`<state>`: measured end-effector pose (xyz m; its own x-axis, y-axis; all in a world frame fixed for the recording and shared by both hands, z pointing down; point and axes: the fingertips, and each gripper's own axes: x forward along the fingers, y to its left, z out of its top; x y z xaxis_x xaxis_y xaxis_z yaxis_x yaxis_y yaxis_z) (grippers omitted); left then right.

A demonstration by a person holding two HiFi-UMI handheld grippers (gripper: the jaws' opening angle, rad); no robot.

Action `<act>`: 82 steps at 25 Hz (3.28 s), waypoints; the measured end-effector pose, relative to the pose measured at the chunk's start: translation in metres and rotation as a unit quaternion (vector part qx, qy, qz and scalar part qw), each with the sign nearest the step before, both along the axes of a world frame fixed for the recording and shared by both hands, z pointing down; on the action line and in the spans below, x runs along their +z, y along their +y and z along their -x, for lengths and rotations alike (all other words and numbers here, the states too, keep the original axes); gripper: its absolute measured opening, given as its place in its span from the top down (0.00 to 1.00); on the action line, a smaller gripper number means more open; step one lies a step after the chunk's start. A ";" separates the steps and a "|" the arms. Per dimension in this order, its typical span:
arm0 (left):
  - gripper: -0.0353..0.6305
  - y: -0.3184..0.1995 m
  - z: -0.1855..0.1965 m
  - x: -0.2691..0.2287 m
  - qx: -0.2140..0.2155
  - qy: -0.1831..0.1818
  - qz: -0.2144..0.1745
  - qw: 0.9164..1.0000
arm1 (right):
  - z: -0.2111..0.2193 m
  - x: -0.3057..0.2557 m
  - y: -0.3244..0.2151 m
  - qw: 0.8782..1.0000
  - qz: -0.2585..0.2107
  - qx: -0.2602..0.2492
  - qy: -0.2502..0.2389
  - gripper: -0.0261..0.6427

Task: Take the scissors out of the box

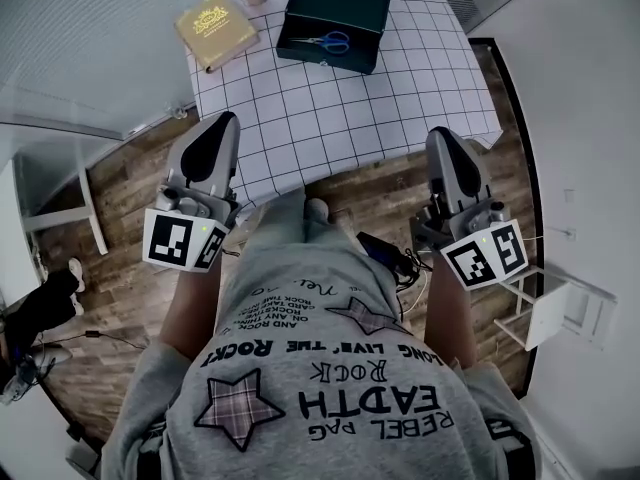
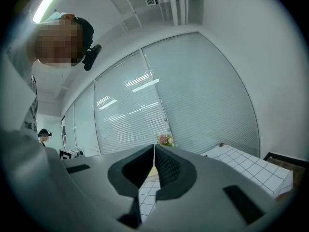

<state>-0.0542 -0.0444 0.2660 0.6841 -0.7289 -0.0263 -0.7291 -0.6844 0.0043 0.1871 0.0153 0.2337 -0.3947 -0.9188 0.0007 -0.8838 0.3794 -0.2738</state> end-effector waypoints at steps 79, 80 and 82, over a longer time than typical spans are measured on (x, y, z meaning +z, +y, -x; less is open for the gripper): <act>0.93 -0.206 -0.034 0.066 0.002 0.020 0.049 0.999 | 0.026 0.175 -0.287 0.969 0.165 -0.110 0.150 0.93; 0.93 -0.206 -0.034 0.067 0.001 0.019 0.050 0.999 | 0.028 0.182 -0.291 0.966 0.170 -0.116 0.159 0.93; 0.93 -0.208 -0.034 0.069 0.000 0.019 0.052 0.998 | 0.031 0.196 -0.295 0.957 0.182 -0.130 0.185 0.93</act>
